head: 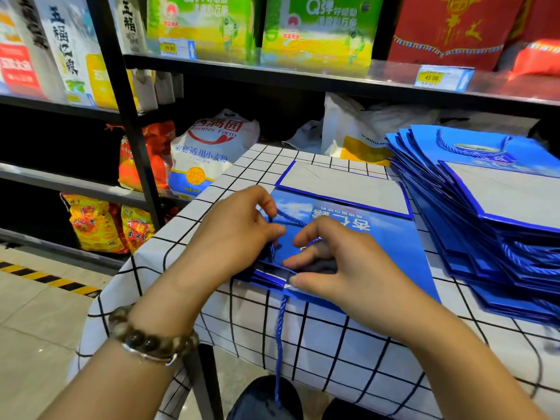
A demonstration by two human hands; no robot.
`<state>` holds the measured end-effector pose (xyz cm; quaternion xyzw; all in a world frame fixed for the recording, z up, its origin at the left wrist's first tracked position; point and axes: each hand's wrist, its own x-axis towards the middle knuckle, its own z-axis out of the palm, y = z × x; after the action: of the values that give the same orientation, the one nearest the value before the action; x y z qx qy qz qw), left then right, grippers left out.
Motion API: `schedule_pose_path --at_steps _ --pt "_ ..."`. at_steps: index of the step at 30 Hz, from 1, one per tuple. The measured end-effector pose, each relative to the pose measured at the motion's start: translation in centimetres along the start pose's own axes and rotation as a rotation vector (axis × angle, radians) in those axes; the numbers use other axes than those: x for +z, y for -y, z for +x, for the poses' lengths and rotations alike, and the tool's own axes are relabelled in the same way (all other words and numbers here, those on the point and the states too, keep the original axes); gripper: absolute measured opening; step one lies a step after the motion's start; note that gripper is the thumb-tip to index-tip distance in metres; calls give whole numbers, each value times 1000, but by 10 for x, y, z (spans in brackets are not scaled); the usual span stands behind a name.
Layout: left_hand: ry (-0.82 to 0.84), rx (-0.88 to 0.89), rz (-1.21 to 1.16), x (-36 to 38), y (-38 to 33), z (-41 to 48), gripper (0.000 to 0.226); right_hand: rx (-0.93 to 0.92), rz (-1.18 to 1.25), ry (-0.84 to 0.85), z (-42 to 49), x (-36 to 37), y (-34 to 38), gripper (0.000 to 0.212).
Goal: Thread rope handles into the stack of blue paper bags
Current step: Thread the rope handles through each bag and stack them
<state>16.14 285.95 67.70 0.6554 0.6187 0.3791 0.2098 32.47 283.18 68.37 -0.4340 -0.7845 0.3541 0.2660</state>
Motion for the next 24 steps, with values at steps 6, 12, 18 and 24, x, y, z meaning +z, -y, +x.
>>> schedule_pose_path --at_steps 6,12,18,24 --pt "-24 -38 -16 5 0 2 20 -176 -726 -113 -7 19 12 38" --pt "-323 66 -283 4 5 -19 15 -222 -938 -241 3 26 16 32" --pt "-353 87 -744 27 -15 -58 27 -261 -595 -515 1 -2 25 37" --pt "61 297 -528 54 -54 -58 92 -364 116 -873 -6 -27 52 31"
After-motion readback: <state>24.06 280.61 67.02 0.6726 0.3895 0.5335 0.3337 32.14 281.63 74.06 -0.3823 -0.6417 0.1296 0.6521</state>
